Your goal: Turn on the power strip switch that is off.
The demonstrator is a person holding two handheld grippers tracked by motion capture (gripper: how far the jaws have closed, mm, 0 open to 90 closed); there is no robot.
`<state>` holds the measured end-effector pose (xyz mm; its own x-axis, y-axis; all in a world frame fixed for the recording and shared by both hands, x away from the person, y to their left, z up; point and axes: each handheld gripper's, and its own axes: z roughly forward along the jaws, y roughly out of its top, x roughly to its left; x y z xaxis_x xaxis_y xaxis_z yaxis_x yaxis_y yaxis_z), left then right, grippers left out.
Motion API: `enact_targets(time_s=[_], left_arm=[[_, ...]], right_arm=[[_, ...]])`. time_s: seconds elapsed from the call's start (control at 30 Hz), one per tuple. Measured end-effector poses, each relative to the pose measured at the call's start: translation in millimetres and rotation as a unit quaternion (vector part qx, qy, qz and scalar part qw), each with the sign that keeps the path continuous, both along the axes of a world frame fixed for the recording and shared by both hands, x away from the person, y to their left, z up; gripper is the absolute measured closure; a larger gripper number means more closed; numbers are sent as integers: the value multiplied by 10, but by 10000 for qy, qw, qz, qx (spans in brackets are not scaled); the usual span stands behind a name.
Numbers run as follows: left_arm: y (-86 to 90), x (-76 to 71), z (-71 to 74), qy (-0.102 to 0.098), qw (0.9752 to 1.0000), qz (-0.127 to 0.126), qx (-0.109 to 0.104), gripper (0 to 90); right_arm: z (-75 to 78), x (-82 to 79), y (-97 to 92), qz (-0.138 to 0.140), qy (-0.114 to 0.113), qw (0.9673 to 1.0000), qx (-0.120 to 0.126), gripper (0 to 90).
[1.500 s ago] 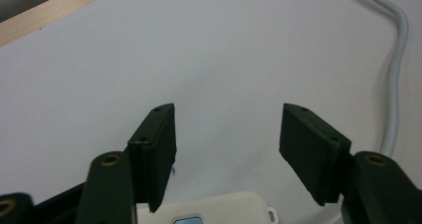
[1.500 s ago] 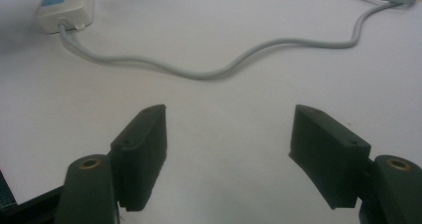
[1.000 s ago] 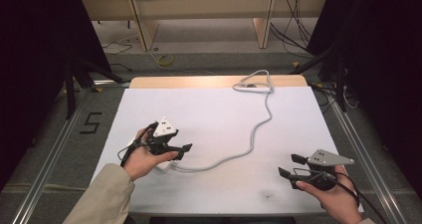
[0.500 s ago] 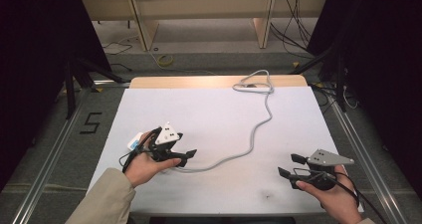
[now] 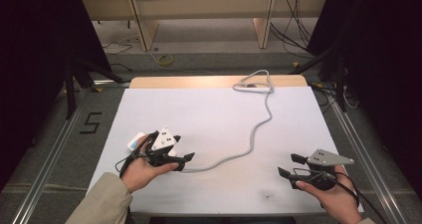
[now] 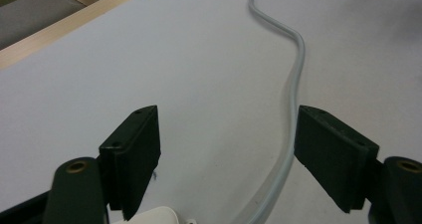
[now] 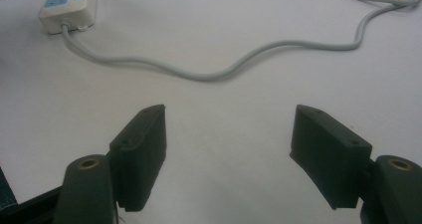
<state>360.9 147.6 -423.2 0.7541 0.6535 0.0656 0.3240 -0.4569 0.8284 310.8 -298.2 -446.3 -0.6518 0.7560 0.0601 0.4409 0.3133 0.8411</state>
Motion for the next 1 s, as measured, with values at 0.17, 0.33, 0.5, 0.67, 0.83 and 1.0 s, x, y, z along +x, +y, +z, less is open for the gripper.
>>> enact_targets(time_s=[0.17, 0.33, 0.5, 0.67, 0.83, 1.0], left_arm=[[53, -34, -3, -69, 10000, 41, -27, 260], [114, -71, -7, -103, 9999, 76, -53, 260], [166, -108, -14, -139, 9998, 111, -111, 258], [218, -133, -23, -116, 9998, 167, -76, 256], [265, -150, -26, -121, 9997, 197, -83, 233], [323, -177, -45, -120, 9996, 235, -113, 220]], right_arm=[[4, -3, 1, -3, -4, 10000, 6, 305], [5, -3, 4, -1, -1, 10000, -2, 305], [3, 0, 4, 10, -21, 10000, 5, 303], [2, 0, 7, 14, -13, 10000, 9, 303], [2, -1, 6, 13, -10, 10000, 10, 302], [1, -1, 9, 21, -2, 10000, 8, 301]])
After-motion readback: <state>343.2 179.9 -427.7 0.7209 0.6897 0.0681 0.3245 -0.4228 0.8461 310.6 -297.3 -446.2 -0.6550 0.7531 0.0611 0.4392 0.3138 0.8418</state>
